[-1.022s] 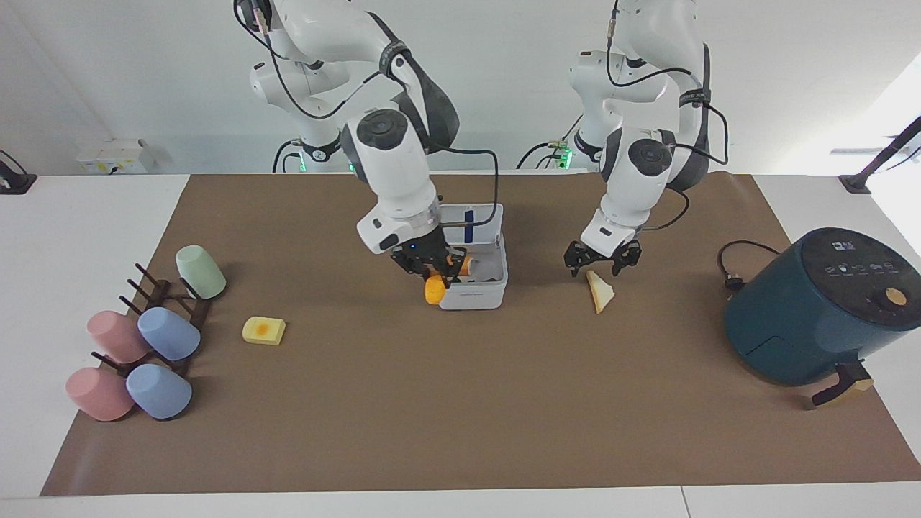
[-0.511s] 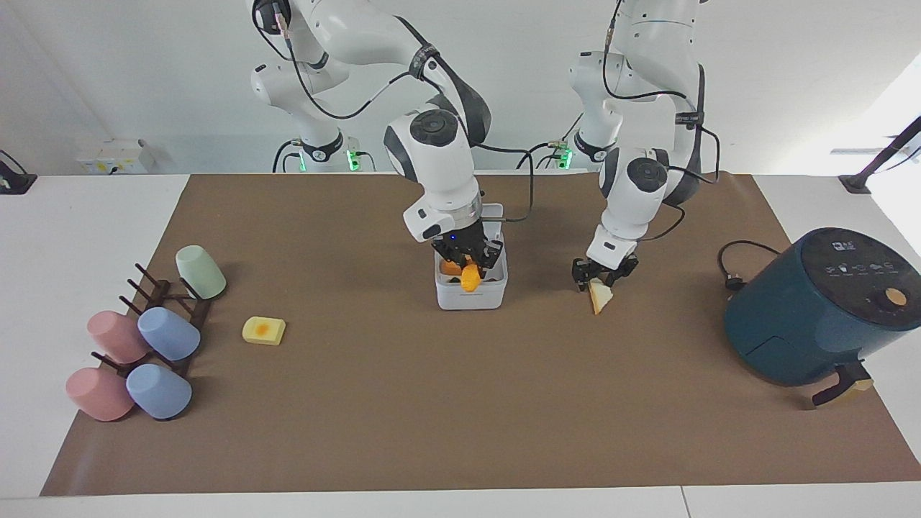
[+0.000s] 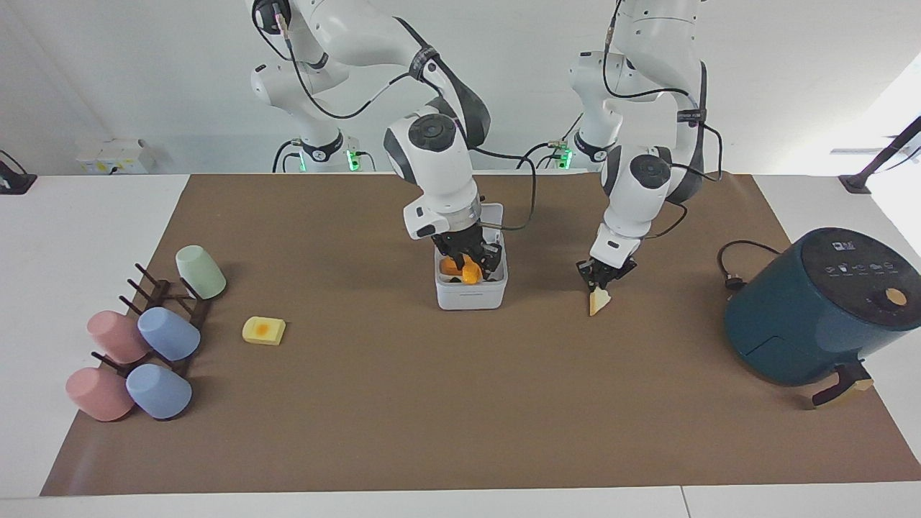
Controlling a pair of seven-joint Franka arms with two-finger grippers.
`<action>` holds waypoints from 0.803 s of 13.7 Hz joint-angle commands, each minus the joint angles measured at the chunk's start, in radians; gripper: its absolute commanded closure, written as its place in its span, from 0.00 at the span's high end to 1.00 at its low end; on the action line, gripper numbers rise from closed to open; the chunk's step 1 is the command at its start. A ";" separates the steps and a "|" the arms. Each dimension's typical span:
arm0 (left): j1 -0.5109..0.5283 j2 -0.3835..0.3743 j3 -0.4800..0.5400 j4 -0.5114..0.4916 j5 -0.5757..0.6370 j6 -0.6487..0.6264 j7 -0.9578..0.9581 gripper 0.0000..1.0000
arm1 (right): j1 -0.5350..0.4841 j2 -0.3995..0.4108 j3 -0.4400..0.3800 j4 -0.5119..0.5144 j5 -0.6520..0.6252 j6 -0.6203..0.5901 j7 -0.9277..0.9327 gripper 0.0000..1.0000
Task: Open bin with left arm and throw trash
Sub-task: 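Drop the carrot in the bin with the right gripper while the left gripper grasps bread, then lift the bread with the left gripper while the right gripper withdraws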
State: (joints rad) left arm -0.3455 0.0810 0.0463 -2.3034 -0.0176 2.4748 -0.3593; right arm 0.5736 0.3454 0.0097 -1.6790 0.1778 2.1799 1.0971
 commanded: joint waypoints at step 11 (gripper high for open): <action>-0.243 -0.061 -0.043 0.341 0.002 -0.295 -0.129 0.00 | -0.426 -0.066 -0.016 -0.082 -0.150 -0.037 -1.070 1.00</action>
State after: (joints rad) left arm -0.5272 -0.0039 -0.0068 -1.9811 -0.0177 2.1437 -0.4761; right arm 0.2077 0.3144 -0.0190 -1.6658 0.0685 2.0742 0.2159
